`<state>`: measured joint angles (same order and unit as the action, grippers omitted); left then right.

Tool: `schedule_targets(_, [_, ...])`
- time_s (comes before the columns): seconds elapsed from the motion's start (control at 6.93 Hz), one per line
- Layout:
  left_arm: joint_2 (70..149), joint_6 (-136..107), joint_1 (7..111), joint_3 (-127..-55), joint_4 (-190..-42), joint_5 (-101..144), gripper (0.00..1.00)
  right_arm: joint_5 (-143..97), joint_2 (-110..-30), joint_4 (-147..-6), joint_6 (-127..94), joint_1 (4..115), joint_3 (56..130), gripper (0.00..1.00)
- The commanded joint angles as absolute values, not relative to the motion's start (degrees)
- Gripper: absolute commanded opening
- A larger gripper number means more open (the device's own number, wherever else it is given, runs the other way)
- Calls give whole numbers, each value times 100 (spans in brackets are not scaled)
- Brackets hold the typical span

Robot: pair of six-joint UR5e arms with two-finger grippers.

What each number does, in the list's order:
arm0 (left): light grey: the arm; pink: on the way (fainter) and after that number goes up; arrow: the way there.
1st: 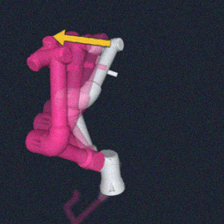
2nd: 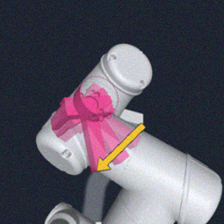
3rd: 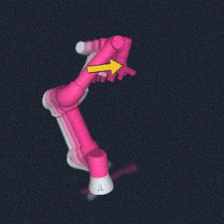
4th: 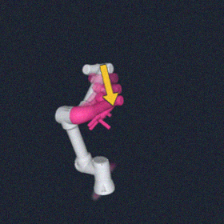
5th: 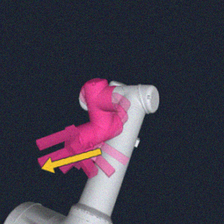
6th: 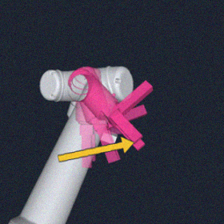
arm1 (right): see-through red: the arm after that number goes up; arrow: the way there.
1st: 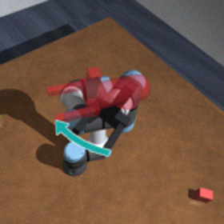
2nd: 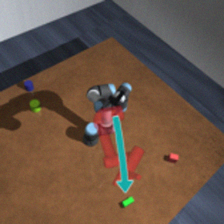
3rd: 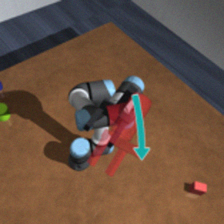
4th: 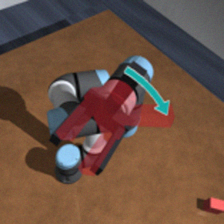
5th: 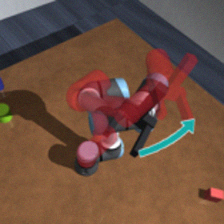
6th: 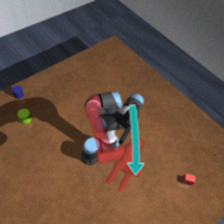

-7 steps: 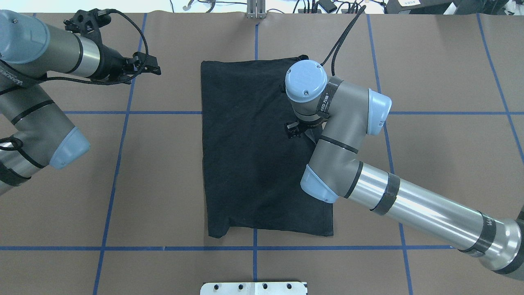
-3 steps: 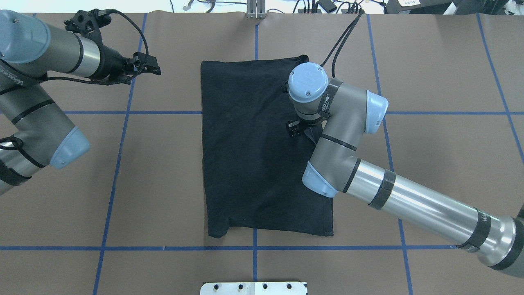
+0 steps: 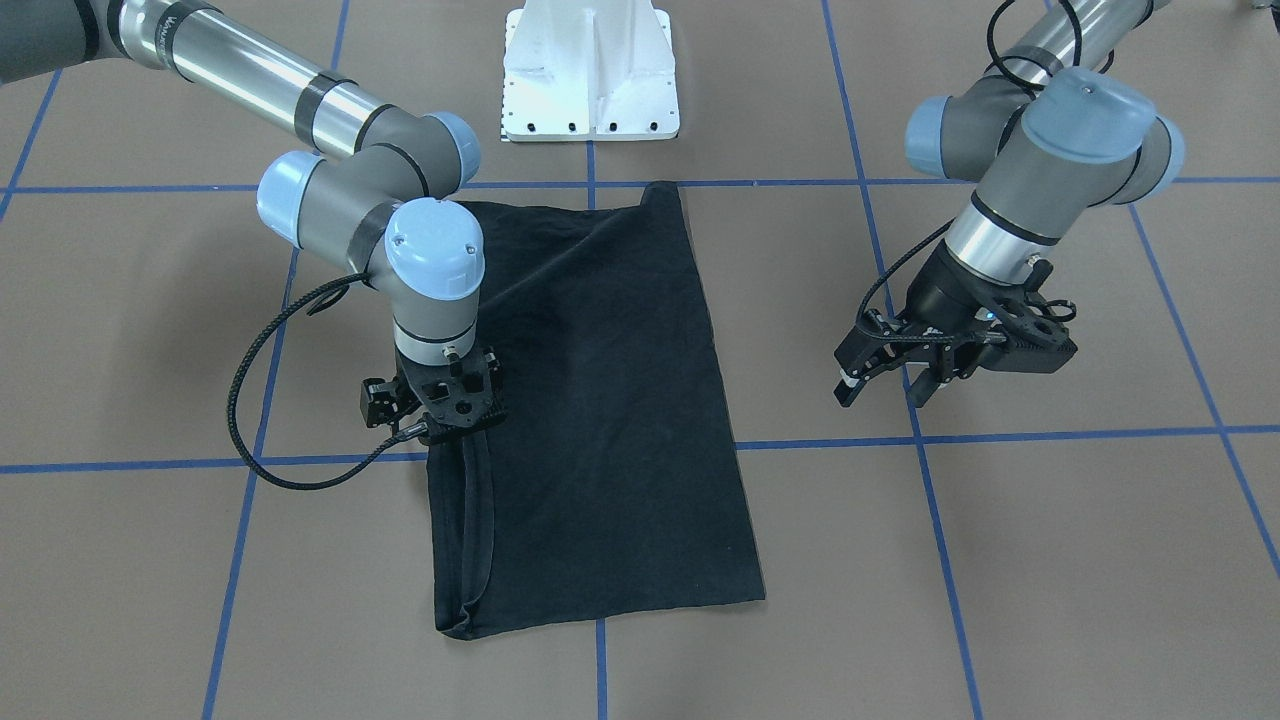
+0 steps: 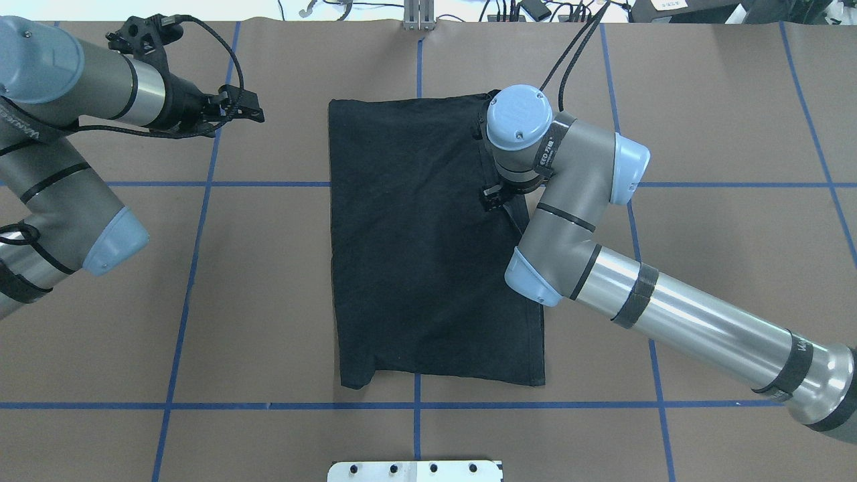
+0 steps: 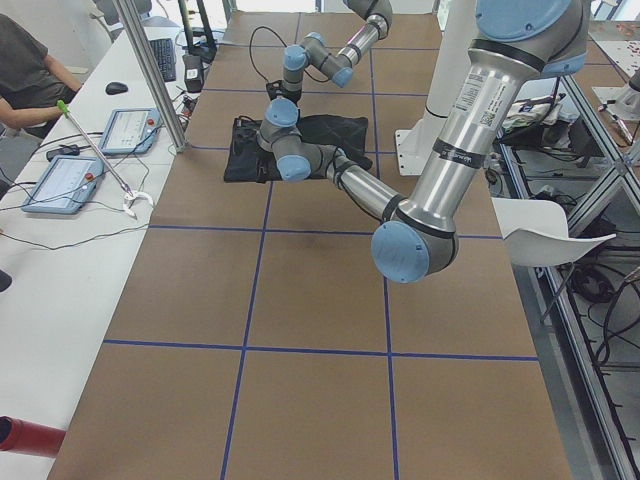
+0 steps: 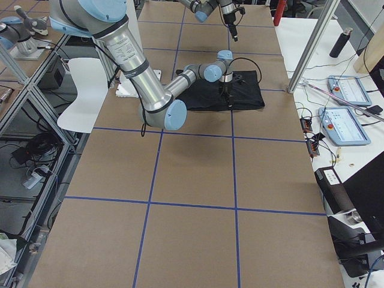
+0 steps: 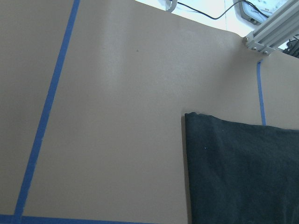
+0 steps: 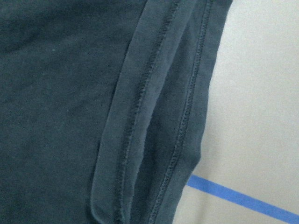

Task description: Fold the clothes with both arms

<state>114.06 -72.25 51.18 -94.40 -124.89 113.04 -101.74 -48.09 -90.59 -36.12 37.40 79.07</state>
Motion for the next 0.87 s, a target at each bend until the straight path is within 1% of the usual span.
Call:
schedule_targets(0.0, [11426, -7225, 5115, -9439, -12489, 11303, 100, -10186, -4852, -9079, -3551, 3823, 7901, 100])
schedule_targets(0.43, [11478, -7233, 5106, -9448, -12489, 11303, 100, -10265, -5193, -9009, -3322, 4007, 7954, 100])
schedule_targets(0.72, [11496, -7233, 5106, -9448, -12489, 11303, 100, -10729, -5194, -9035, -3182, 4287, 8050, 100])
